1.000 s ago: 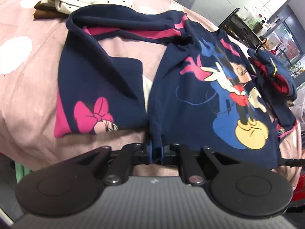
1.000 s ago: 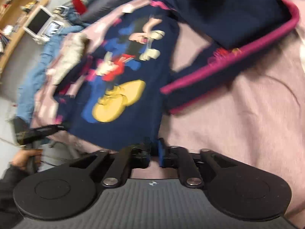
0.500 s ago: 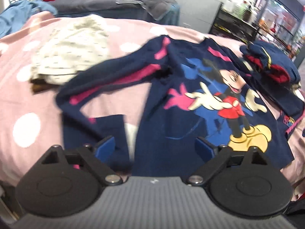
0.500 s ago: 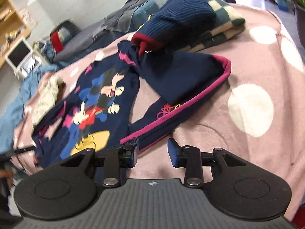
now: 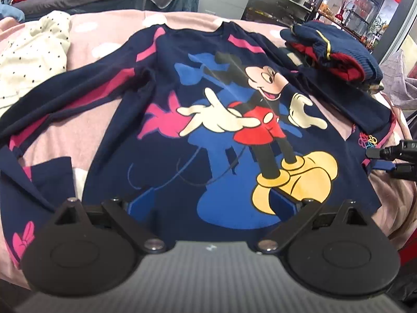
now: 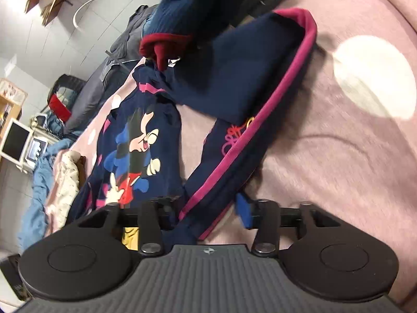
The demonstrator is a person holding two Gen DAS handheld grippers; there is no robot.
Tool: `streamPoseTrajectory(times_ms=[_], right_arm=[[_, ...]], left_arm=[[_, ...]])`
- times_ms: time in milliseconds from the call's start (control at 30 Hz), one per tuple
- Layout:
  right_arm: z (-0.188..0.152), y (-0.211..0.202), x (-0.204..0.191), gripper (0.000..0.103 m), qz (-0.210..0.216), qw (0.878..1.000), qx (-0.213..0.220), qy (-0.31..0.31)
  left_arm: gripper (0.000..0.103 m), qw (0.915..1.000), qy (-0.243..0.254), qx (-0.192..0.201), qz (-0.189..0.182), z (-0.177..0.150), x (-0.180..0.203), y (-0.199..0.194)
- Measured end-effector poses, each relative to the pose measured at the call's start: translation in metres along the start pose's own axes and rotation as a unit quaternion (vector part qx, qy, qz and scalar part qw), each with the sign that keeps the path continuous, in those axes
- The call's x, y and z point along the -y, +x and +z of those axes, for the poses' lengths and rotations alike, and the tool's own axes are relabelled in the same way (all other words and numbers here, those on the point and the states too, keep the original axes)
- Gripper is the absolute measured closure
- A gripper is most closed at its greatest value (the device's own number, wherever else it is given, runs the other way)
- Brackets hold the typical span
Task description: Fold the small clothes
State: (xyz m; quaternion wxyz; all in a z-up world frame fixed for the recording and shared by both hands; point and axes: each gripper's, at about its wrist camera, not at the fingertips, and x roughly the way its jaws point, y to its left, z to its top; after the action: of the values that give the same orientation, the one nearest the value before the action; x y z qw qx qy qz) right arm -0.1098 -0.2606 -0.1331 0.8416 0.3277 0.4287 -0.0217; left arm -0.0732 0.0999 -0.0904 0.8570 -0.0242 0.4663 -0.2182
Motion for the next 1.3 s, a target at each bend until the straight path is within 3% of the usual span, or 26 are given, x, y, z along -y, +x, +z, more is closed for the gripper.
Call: streamPoseTrajectory(times_ms=[100, 267, 367, 467, 600, 733, 833, 933, 1033, 1100, 1167, 1233, 1267, 1300], right_arm=[[0.001, -0.007, 0.013, 0.095, 0.022, 1.000, 0.008, 0.003], [0.026, -0.042, 0.019, 0.095, 0.070, 0.997, 0.005, -0.041], [0.052, -0.076, 0.016, 0.095, 0.139, 0.989, -0.014, -0.055], [0.080, -0.127, 0.009, 0.095, 0.223, 0.973, 0.030, -0.053], [0.107, -0.172, 0.005, 0.095, 0.286, 0.953, 0.089, -0.043], [0.119, -0.177, 0.000, 0.094, 0.317, 0.943, 0.096, -0.035], [0.117, -0.168, -0.001, 0.094, 0.332, 0.940, 0.077, -0.022], [0.111, -0.149, -0.007, 0.094, 0.368, 0.928, 0.051, -0.001], [0.110, -0.142, -0.030, 0.094, 0.429, 0.903, 0.026, 0.005], [0.110, -0.141, -0.061, 0.094, 0.492, 0.870, 0.006, -0.016], [0.103, -0.136, -0.100, 0.094, 0.565, 0.823, -0.043, -0.050], [0.087, -0.125, -0.130, 0.094, 0.607, 0.786, -0.094, -0.072], [0.078, -0.115, -0.140, 0.094, 0.614, 0.777, -0.115, -0.073], [0.068, -0.102, -0.146, 0.094, 0.607, 0.779, -0.138, -0.071]], left_arm=[[0.007, 1.0000, -0.002, -0.007, 0.000, -0.002, -0.001, 0.003], [0.006, 0.9999, -0.007, -0.014, -0.005, 0.000, -0.002, 0.008], [0.006, 0.9998, 0.003, -0.017, -0.007, 0.003, 0.002, 0.011], [0.006, 0.9998, 0.008, -0.015, -0.011, 0.006, 0.007, 0.013], [0.006, 0.9995, 0.018, -0.016, -0.020, 0.010, 0.016, 0.017], [0.006, 0.9990, 0.029, -0.017, -0.028, 0.010, 0.024, 0.017], [0.005, 0.9992, 0.025, -0.017, -0.027, 0.009, 0.024, 0.017], [0.005, 0.9992, 0.015, -0.020, -0.030, 0.007, 0.019, 0.018], [0.005, 0.9992, 0.016, -0.022, -0.028, 0.006, 0.016, 0.019], [0.005, 0.9994, 0.016, -0.023, -0.023, 0.007, 0.014, 0.019], [0.005, 0.9997, 0.013, -0.015, -0.015, 0.006, 0.010, 0.014], [0.005, 1.0000, 0.003, -0.003, -0.006, 0.005, 0.003, 0.007], [0.005, 1.0000, -0.005, 0.001, 0.000, 0.003, -0.002, 0.002], [0.004, 0.9999, -0.013, 0.004, 0.008, 0.002, -0.008, -0.001]])
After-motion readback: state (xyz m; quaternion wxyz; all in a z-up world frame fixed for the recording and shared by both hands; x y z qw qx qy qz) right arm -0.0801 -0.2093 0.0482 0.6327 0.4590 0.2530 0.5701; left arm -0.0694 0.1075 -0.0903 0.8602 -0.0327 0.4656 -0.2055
